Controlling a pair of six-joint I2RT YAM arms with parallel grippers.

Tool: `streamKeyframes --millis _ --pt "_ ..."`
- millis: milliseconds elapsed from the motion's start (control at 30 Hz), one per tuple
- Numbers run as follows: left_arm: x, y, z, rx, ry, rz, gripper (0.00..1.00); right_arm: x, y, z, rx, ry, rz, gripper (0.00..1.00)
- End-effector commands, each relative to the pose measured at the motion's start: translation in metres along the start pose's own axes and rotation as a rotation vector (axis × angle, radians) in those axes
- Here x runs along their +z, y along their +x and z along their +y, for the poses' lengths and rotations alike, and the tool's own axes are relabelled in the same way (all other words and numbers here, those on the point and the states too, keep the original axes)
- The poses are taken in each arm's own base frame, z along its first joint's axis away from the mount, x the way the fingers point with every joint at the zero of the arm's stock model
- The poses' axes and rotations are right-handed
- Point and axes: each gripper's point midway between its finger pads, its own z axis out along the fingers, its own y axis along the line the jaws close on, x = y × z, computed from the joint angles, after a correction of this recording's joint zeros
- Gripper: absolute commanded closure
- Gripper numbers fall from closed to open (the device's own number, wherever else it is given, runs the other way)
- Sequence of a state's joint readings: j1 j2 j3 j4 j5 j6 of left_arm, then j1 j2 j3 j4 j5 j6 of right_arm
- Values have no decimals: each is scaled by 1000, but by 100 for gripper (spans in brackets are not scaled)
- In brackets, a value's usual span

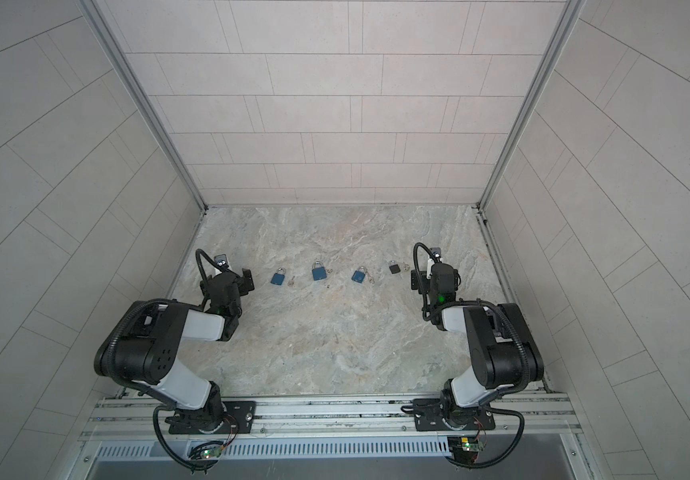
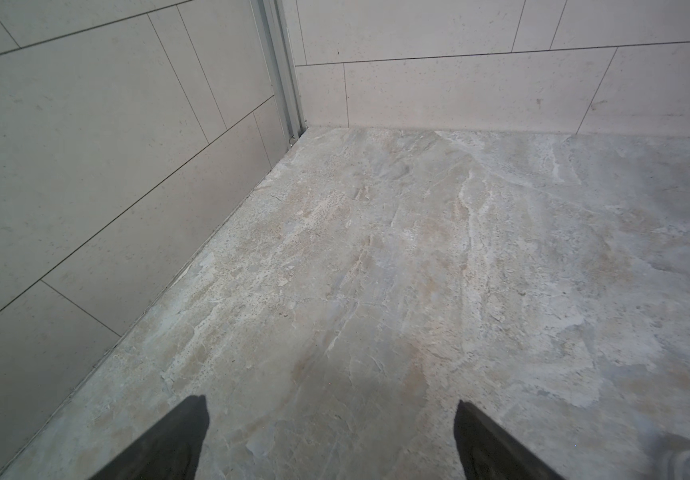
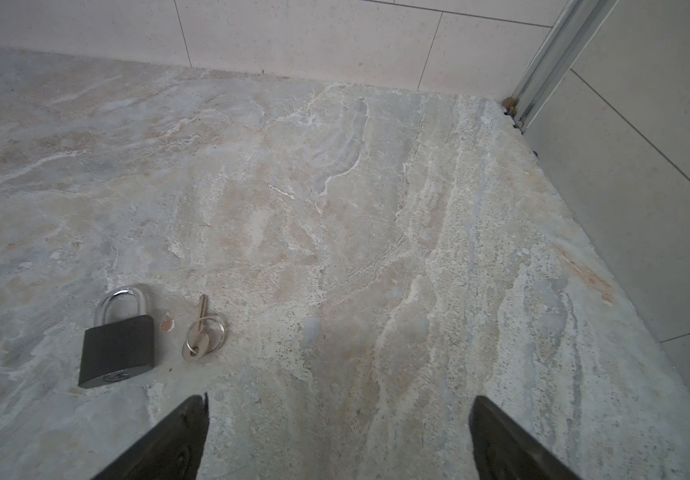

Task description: Lock with the key

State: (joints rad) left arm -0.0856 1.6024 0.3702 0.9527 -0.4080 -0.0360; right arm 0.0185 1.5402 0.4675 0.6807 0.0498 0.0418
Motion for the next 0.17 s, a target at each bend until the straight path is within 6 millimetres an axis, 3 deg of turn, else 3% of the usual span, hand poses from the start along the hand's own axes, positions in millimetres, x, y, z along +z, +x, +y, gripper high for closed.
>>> streamKeyframes --millis 0,133 --pt "1 -10 -2 -13 1 -17 0 3 0 -3 -1 13 13 0" --pt "2 -9 -2 -12 2 -14 0 2 0 -4 0 14 12 0"
